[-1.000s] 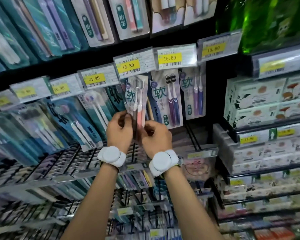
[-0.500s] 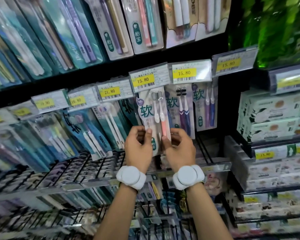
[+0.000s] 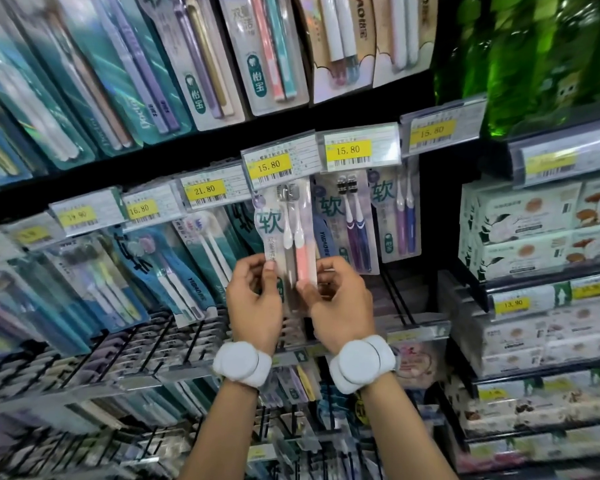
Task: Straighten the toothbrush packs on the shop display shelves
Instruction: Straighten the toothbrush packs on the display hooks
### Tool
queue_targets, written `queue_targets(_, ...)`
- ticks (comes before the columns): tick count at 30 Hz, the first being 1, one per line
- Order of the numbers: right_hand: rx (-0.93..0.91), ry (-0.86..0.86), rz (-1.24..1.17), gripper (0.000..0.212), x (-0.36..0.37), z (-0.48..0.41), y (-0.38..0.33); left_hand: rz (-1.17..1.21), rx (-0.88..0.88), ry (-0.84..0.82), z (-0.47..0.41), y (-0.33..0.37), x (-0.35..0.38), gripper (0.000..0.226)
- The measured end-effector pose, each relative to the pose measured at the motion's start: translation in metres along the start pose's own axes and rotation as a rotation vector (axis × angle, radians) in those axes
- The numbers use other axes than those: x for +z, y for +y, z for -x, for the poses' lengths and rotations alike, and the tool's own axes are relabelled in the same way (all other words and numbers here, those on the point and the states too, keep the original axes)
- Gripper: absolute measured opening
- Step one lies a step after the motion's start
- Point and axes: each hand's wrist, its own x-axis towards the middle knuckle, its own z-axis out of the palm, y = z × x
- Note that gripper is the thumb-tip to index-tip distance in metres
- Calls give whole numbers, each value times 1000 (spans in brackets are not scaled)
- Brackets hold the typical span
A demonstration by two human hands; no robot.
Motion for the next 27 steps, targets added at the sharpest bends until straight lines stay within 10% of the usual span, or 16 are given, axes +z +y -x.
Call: queue_targets(27, 76, 129, 45, 19, -70, -13, 28, -64, 83, -320, 54, 10, 42, 7)
